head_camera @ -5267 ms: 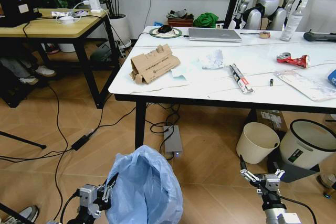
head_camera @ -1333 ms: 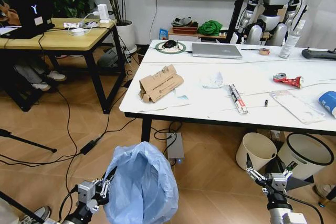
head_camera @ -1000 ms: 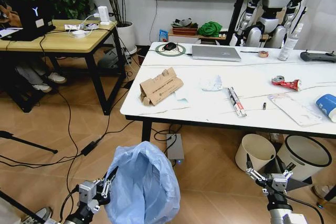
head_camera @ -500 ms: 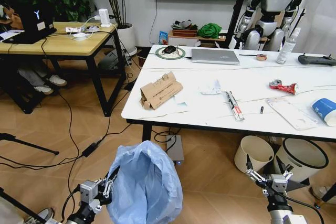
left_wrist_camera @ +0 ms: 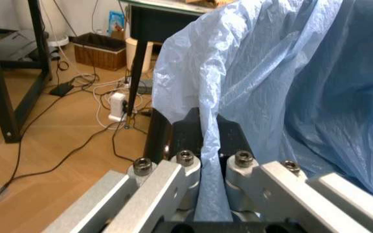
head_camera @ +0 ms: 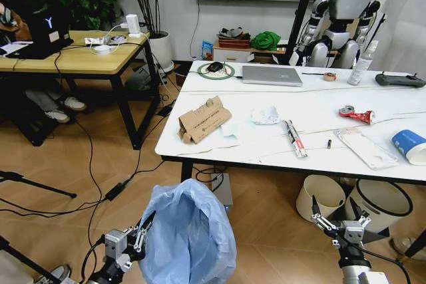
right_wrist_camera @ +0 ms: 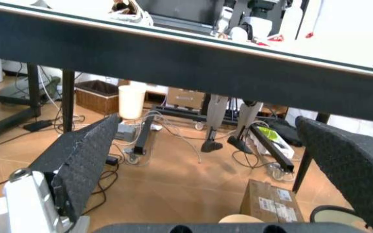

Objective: Pick up the trash bin and place the trash from the table into it.

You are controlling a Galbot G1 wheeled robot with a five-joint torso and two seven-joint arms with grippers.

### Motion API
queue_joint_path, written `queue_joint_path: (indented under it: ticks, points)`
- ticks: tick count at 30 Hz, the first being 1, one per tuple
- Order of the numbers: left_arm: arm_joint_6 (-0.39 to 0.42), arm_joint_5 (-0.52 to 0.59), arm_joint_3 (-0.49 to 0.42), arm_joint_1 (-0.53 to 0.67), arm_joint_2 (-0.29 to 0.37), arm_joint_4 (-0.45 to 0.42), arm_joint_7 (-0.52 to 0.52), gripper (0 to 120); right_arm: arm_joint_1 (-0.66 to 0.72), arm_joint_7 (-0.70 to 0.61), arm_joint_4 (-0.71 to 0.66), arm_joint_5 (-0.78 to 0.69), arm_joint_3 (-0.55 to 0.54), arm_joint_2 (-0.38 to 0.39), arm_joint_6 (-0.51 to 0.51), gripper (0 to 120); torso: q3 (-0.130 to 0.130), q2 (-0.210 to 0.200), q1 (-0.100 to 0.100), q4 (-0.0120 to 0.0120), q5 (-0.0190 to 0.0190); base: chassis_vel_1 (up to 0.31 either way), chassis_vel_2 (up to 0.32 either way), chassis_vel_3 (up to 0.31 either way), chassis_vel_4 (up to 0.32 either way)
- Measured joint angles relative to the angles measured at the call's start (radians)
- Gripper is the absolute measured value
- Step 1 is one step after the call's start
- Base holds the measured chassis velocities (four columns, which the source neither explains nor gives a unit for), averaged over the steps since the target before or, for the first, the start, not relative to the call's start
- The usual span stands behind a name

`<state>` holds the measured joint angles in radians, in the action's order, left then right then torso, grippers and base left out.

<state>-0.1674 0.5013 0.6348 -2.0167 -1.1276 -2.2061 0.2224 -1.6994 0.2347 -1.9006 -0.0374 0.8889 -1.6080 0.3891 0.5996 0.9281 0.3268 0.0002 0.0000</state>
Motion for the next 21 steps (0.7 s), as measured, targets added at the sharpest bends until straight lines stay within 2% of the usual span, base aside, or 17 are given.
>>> queue_joint_path:
  ticks: [21]
  points:
    - [0.001,-0.002,-0.004,-0.002,-0.002,-0.006,0.005,0,0.001,0.000,0.003,0.001,-0.001,0.000,-0.001,100,0.057,0.099,0.043,0.0000,0.0000,0.000,0.000,0.000,0.000]
